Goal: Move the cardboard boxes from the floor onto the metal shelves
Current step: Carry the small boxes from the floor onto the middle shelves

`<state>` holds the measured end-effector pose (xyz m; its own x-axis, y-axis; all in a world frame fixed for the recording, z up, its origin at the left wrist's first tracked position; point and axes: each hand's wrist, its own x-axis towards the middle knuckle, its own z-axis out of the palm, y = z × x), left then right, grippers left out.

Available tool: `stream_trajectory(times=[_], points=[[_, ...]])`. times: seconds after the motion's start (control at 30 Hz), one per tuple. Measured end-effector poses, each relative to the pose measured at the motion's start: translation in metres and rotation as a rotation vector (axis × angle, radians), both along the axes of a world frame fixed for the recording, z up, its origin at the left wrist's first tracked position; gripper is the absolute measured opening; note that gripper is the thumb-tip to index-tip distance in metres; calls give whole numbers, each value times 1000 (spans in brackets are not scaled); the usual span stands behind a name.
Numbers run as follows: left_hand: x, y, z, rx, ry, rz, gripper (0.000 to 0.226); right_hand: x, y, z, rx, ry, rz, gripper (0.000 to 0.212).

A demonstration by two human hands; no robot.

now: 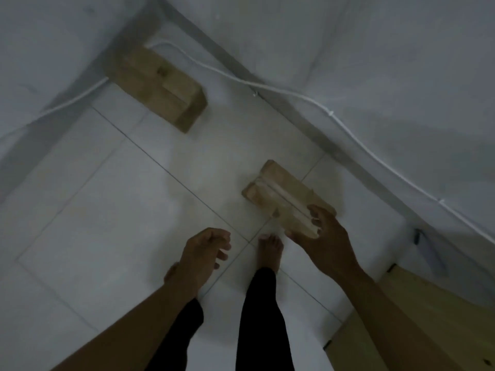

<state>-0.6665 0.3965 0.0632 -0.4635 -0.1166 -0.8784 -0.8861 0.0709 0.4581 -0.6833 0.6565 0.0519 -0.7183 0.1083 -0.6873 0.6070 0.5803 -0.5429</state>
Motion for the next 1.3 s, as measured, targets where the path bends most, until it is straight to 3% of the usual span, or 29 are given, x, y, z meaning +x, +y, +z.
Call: stream_trajectory(times=[0.2,0.3,0.4,0.53,0.67,0.73,0.83,0.93,1.0,1.1,1.3], points=[[-33,73,-126,89,-278,42,7,-34,24,-135,160,26,219,86],[-55,106,-164,135,-396,69,29,-55,36,-172,288,9,329,95],[-67,130,-172,220,-429,224,41,-73,45,-189,243,-154,332,101],[-68,138,-155,271,-359,492,26,-78,37,-175,228,-223,259,89],[-71,102,-112,233,-286,549,18,-79,19,-128,211,-218,289,87],[-70,69,-87,199,-225,534,26,-82,7,-95,64,-213,216,80],[-58,20,-40,179,-98,518,21,-82,-20,-34,-189,-149,94,66],[-38,-22,18,306,41,644,42,-78,-64,29,-400,-94,37,69],[-26,-43,68,421,152,727,53,-77,-100,72,-455,-56,23,60],[-8,-67,143,484,267,818,57,-82,-150,133,-492,-11,105,49],[72,-163,278,465,461,968,55,-63,-270,279,-660,98,430,54]])
